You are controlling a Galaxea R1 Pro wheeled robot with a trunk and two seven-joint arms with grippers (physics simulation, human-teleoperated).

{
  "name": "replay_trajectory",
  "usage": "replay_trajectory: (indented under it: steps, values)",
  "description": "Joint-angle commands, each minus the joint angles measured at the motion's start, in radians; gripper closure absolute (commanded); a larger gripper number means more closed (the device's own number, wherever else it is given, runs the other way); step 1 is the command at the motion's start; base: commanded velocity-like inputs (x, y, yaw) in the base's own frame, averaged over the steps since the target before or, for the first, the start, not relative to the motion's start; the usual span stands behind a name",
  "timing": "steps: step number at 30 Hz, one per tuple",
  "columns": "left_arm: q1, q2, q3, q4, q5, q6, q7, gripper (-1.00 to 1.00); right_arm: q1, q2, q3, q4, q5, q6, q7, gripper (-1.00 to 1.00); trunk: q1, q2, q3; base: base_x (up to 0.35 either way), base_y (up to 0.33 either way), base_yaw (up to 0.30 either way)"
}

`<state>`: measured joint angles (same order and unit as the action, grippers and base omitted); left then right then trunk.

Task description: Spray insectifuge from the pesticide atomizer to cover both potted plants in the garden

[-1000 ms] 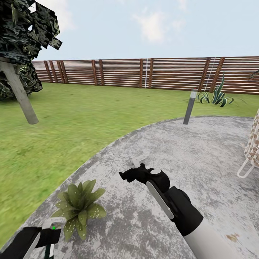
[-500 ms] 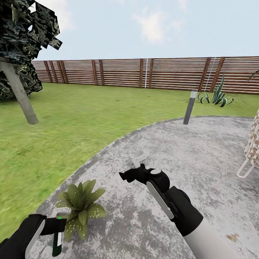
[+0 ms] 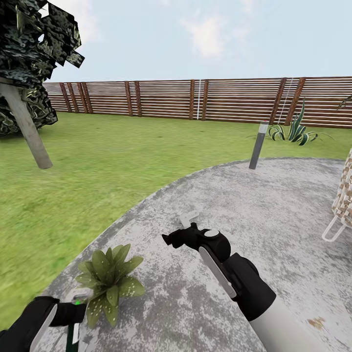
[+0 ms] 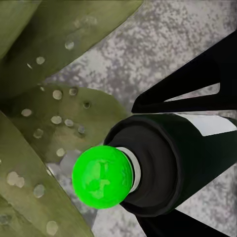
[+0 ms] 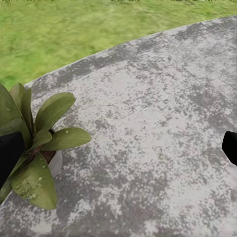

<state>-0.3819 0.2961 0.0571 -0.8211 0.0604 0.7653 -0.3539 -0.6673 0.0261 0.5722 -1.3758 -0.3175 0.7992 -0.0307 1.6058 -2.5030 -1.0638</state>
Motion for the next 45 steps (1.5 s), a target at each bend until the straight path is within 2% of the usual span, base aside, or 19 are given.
replay_trajectory:
  steps: [1,10,13,25,30,31,33,36,40,41,42,45]
  values:
    - [0.000,0.000,0.001,0.014,0.001,-0.002,0.001,1.00,0.000,0.000,0.000,0.000,0.000,0.000,0.000,-1.00,0.000,0.000,0.000,0.000,0.000,0.000]
    - [0.000,0.010,0.005,0.037,0.001,-0.006,0.001,1.00,0.000,0.000,0.000,0.000,0.000,0.000,0.000,-1.00,0.000,0.000,0.000,0.000,0.000,0.000]
    - [0.000,0.026,0.006,0.028,0.001,-0.006,-0.003,1.00,0.000,0.000,0.000,0.000,0.000,0.000,0.000,-1.00,0.000,0.000,0.000,0.000,0.000,0.000]
    - [-0.002,0.029,0.007,-0.007,0.001,0.000,-0.004,1.00,0.000,0.000,0.000,0.001,0.000,0.000,0.000,-1.00,0.000,0.000,0.000,0.000,0.000,0.000]
    - [-0.002,0.066,0.012,-0.008,0.008,-0.005,-0.012,1.00,0.000,0.000,0.000,0.001,0.000,0.000,0.000,-1.00,0.000,0.000,0.000,0.000,0.000,0.000]
    - [-0.002,0.078,0.015,-0.015,0.010,-0.006,-0.033,1.00,0.000,0.000,0.000,0.001,0.000,0.000,0.000,-1.00,0.000,0.000,0.000,0.000,0.000,0.000]
    - [-0.002,0.111,0.060,-0.035,0.009,-0.004,-0.097,1.00,0.000,0.000,0.000,0.001,0.000,0.000,0.000,-1.00,0.000,0.000,0.000,0.000,0.000,0.000]
    - [-0.002,0.130,0.089,-0.048,0.001,0.000,-0.148,1.00,0.000,0.000,0.000,0.001,0.000,0.000,0.000,-1.00,0.000,0.000,0.000,0.000,0.000,0.000]
    - [-0.002,0.167,0.063,-0.043,-0.004,-0.015,-0.163,1.00,0.000,0.000,0.000,0.001,0.000,0.000,0.000,-1.00,0.000,0.000,0.000,0.000,0.000,0.000]
    - [-0.002,0.204,0.034,-0.038,-0.003,-0.016,-0.173,1.00,0.000,0.000,0.000,0.001,0.000,0.000,0.000,-1.00,0.000,0.000,0.000,0.000,0.000,0.000]
    - [-0.002,0.215,0.008,-0.037,-0.021,-0.017,-0.183,1.00,0.000,0.000,0.000,0.001,0.000,0.000,0.000,-1.00,0.000,0.000,0.000,0.000,0.000,0.000]
    - [-0.002,0.213,-0.075,-0.035,-0.126,-0.017,-0.224,1.00,0.000,0.000,0.000,0.000,0.000,0.000,0.000,-1.00,0.000,0.000,0.000,0.000,0.000,0.000]
